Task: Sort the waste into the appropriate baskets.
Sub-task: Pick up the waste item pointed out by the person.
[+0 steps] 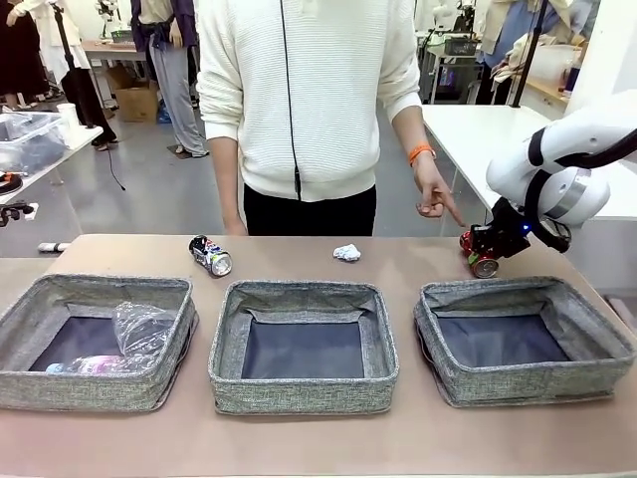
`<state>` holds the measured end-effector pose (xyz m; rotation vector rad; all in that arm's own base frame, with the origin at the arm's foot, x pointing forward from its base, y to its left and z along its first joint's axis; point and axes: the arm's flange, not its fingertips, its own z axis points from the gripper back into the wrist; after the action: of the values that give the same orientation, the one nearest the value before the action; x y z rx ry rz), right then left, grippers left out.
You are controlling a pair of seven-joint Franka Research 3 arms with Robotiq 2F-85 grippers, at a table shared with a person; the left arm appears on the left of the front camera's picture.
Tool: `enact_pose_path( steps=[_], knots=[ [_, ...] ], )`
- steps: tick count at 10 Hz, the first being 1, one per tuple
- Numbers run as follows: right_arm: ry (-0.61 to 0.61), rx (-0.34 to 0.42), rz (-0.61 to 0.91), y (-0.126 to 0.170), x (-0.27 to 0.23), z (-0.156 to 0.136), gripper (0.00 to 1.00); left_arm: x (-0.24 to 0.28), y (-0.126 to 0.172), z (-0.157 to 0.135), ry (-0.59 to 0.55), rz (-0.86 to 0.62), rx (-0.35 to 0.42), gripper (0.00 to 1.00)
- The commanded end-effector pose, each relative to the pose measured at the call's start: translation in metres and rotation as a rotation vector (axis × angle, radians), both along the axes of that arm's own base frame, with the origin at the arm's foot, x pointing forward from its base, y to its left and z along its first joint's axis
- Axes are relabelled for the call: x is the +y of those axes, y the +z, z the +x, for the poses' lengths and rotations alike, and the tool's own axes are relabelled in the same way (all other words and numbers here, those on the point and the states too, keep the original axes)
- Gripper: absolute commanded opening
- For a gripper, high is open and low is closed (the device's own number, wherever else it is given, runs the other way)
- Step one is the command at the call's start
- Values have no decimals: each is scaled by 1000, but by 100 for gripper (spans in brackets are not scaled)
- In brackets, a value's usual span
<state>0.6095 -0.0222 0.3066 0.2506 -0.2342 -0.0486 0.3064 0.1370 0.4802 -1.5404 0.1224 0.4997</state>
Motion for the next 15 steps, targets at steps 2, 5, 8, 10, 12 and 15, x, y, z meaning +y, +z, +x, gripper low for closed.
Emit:
enact_pose_path(
  steps=[2,5,8,10,12,15],
  knots=[
    [-98,-21,69,74,-18,-53,0,1,1,-2,1,6,-4,100],
    [-294,-72,131,210,28,-207,0,1,1,-2,1,6,-4,100],
    [-262,1,27,202,58,-296,0,1,1,-2,1,6,-4,100],
    [-304,-49,87,201,35,-231,0,1,1,-2,1,6,-4,100],
    [-187,-23,185,183,75,-278,31,1,1,-2,1,6,-4,100],
    [-70,60,-51,263,245,-286,31,1,1,-2,1,6,-4,100]
  ],
)
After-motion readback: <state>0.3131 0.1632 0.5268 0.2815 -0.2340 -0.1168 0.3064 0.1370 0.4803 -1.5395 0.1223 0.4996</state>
